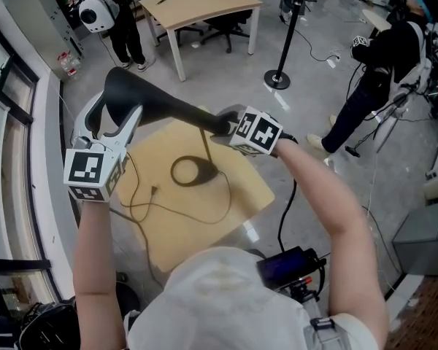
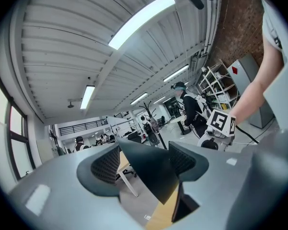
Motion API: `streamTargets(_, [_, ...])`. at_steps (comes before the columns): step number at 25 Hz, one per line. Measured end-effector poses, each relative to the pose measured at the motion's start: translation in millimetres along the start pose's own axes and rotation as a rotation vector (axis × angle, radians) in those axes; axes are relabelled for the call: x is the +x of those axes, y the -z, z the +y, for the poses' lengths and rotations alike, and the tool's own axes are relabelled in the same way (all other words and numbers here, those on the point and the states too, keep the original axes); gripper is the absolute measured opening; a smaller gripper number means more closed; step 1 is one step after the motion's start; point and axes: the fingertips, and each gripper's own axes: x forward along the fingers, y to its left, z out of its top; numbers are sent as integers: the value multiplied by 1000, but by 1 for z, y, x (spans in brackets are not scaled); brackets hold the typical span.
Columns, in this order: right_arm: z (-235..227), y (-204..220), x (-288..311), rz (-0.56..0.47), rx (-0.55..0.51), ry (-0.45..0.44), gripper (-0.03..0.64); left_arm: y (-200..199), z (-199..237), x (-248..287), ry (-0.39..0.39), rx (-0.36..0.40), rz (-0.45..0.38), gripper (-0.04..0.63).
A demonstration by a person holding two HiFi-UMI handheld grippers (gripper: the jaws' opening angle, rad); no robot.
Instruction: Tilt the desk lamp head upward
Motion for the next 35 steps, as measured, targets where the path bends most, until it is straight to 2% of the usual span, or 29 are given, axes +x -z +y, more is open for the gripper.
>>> streamTargets(10, [2,-1,5,-9,31,12,229,-30,-14,5,-3,101,-25,319])
streamTargets(22, [-1,-5,11,-26,51,4,227,-64,-34,15,13,156,-56,319])
streamTargets(31, [1,-5,16,-38,45,5,227,-60,-35,14,-13,168,-23,319])
streamTargets(35, [5,-8,16,-49,15,8,232,-59,-30,9,-19,125,-26,319])
